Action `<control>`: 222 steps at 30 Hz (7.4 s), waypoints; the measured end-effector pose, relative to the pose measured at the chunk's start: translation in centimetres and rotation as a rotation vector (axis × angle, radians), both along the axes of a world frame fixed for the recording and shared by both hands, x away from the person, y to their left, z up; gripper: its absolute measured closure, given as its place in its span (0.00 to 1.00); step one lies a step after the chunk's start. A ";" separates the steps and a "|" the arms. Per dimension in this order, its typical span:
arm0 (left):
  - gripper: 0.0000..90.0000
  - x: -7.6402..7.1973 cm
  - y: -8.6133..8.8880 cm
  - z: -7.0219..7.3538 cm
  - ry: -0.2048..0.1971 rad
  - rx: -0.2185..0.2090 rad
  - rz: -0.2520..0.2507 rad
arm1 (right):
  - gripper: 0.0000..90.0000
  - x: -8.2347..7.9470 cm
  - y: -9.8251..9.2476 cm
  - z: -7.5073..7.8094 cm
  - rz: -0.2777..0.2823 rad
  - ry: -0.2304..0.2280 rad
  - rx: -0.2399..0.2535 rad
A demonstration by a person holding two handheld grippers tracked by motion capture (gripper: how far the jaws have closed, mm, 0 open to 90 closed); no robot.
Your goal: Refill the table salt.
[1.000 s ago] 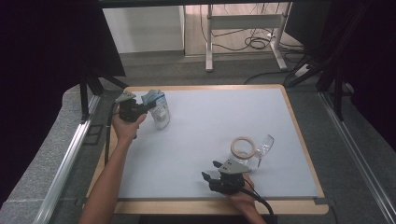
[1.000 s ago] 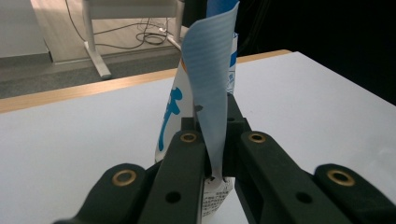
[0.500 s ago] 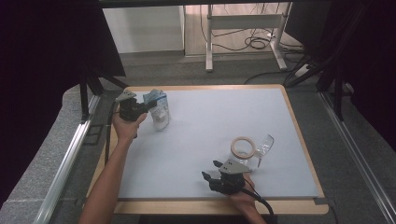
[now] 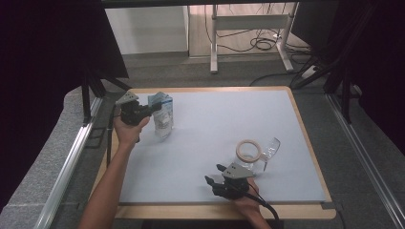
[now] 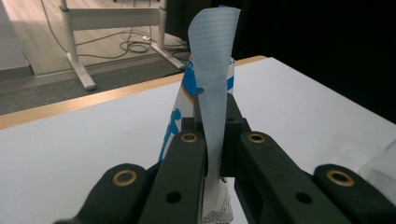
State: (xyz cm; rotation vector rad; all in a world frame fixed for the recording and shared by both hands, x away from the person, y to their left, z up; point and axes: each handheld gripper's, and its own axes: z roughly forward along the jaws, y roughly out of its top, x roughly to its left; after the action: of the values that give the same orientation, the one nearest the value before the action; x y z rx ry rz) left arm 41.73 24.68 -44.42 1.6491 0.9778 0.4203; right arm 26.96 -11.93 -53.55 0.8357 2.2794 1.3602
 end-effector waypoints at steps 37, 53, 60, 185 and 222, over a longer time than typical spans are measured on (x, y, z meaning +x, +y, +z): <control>1.00 -3.5 -4.6 0.9 0.020 0.011 -0.087 | 0.39 0.1 0.9 0.3 -0.002 -0.016 0.004; 1.00 -4.9 -6.3 1.9 -0.001 0.005 -0.135 | 0.34 0.4 1.7 0.7 -0.033 -0.038 -0.006; 1.00 -5.5 -7.3 2.2 -0.009 0.012 -0.170 | 0.32 0.6 2.3 0.8 -0.055 -0.053 -0.018; 1.00 -7.0 -22.2 4.6 0.165 0.166 -0.481 | 0.45 -1.4 0.9 0.4 -0.093 -0.052 -0.015; 1.00 -4.5 -24.1 4.9 0.237 0.179 -0.596 | 0.48 -2.6 0.9 1.1 -0.148 -0.044 0.087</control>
State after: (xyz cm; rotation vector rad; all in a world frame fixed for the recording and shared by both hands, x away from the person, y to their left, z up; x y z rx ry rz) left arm 37.24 0.59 -39.55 2.0871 0.5792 -0.0959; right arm 24.31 -11.07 -52.43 0.9714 2.0932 1.4044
